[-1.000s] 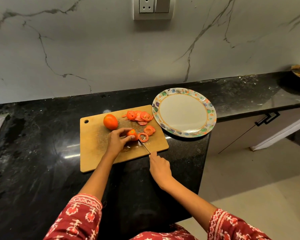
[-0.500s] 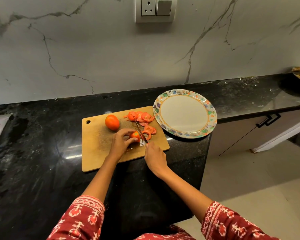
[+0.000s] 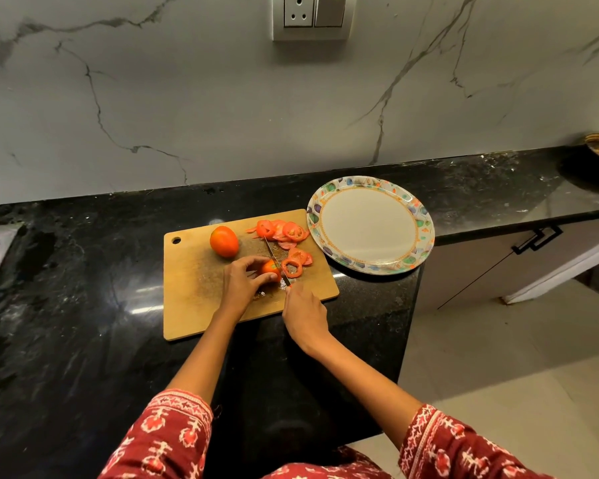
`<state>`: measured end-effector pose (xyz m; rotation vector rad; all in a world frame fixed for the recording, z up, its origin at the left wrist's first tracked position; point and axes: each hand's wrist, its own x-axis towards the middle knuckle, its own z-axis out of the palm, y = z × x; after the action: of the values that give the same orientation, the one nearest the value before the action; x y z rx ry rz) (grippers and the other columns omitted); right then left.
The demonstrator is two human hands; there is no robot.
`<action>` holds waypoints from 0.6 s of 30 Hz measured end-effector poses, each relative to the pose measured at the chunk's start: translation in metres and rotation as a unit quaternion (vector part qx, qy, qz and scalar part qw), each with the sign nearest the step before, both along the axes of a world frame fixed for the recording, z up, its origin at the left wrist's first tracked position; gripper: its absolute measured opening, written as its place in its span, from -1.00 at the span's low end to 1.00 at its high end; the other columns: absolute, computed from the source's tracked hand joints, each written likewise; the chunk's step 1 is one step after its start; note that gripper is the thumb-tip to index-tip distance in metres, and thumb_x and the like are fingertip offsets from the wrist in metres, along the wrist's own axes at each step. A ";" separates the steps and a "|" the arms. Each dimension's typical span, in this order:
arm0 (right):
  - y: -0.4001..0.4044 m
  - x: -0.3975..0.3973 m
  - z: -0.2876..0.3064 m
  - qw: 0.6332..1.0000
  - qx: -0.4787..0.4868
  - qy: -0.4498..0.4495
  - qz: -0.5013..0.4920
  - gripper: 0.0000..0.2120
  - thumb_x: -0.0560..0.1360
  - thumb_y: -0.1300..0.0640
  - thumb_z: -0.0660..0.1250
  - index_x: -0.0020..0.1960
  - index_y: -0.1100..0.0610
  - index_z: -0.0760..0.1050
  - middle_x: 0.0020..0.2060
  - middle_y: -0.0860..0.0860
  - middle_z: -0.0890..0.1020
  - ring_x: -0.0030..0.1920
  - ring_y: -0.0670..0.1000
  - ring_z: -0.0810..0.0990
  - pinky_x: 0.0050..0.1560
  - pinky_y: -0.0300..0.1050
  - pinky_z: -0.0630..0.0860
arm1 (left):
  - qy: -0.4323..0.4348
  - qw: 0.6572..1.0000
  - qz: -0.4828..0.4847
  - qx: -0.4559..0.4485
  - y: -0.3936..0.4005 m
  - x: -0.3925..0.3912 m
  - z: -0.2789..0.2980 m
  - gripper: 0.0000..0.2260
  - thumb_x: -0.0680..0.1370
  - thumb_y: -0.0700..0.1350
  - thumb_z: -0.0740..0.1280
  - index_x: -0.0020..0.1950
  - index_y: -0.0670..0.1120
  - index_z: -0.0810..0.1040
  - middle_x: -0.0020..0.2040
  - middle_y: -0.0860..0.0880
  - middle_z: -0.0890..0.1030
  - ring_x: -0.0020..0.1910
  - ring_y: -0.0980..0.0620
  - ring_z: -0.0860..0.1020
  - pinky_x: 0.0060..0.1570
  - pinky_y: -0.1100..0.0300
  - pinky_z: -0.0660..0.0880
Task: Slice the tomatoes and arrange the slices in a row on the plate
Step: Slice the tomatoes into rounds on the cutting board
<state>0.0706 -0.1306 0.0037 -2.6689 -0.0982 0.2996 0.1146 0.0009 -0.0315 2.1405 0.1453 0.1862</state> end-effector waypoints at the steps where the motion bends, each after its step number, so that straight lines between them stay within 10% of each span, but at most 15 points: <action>1: 0.000 -0.001 0.000 1.000 -0.002 -0.002 0.001 -0.72 0.66 0.11 -0.03 0.23 0.22 0.35 0.11 0.15 0.55 0.11 0.16 0.55 0.01 0.02 0.44 | 0.001 1.000 0.000 0.000 0.000 0.000 0.000 -0.69 0.35 -0.21 0.50 0.08 -0.17 0.61 0.04 -0.10 0.63 0.05 0.07 0.54 -0.13 0.53 0.38; 18: 0.008 0.007 0.000 0.997 -0.072 -0.025 0.016 -0.74 0.66 0.18 -0.06 0.24 0.22 0.32 0.12 0.15 0.57 0.13 0.15 0.57 0.02 -0.03 0.47 | 0.001 1.000 0.004 0.008 -0.002 -0.001 0.003 -0.69 0.33 -0.19 0.52 0.05 -0.16 0.62 0.01 -0.10 0.64 0.01 0.09 0.55 -0.03 0.41 0.41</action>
<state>0.0774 -0.1222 0.0033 -2.8202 -0.1411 0.2585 0.1137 -0.0012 -0.0281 2.1569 0.1544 0.1907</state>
